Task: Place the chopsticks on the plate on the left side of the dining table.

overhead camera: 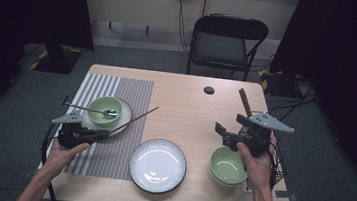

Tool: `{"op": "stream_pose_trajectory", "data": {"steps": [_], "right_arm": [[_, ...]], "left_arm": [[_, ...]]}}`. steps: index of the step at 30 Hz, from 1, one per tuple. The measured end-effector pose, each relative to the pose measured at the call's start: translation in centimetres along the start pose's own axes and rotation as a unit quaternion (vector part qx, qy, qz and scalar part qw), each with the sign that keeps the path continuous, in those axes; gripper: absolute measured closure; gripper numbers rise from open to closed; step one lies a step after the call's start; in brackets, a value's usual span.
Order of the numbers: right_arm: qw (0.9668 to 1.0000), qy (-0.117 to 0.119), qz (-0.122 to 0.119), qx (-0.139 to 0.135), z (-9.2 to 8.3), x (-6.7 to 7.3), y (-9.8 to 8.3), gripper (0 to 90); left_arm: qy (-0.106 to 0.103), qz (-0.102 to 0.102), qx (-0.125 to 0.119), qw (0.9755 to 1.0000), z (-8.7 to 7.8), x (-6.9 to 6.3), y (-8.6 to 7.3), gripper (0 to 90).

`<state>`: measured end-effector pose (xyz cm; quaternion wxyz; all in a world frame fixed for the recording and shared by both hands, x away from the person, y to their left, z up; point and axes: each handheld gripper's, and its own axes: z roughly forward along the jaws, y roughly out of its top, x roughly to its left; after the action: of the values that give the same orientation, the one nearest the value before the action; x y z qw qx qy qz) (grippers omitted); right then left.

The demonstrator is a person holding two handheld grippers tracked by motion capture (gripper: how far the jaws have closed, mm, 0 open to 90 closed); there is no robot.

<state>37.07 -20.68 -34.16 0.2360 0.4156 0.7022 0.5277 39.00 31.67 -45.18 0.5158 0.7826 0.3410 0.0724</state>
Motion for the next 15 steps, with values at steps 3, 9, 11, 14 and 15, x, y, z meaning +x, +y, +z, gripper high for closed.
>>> {"op": "stream_pose_trajectory", "data": {"steps": [3,9,11,14,15], "right_arm": [[1.0,-0.001,0.003,-0.001,0.0,-0.1,-0.2,15.2],[0.9999,-0.005,0.009,0.006,-0.1,-0.2,-0.7,15.2],[1.0,-0.005,0.008,0.003,-0.1,-0.3,-0.6,15.2],[1.0,-0.005,0.007,0.003,-0.1,-0.2,-0.6,15.2],[1.0,-0.004,0.008,0.004,-0.1,-0.2,-0.6,15.2]], "left_arm": [[0.007,-0.003,0.009,0.9999,0.1,0.5,-0.3,84.0],[0.016,-0.015,0.019,0.9996,0.2,1.4,-0.9,84.0],[0.02,-0.016,0.025,0.9994,0.2,1.7,-1.2,84.0],[0.028,-0.023,0.03,0.9989,0.2,2.0,-1.6,83.9],[0.031,-0.024,0.029,0.9988,0.2,2.1,-1.7,83.9]]}}
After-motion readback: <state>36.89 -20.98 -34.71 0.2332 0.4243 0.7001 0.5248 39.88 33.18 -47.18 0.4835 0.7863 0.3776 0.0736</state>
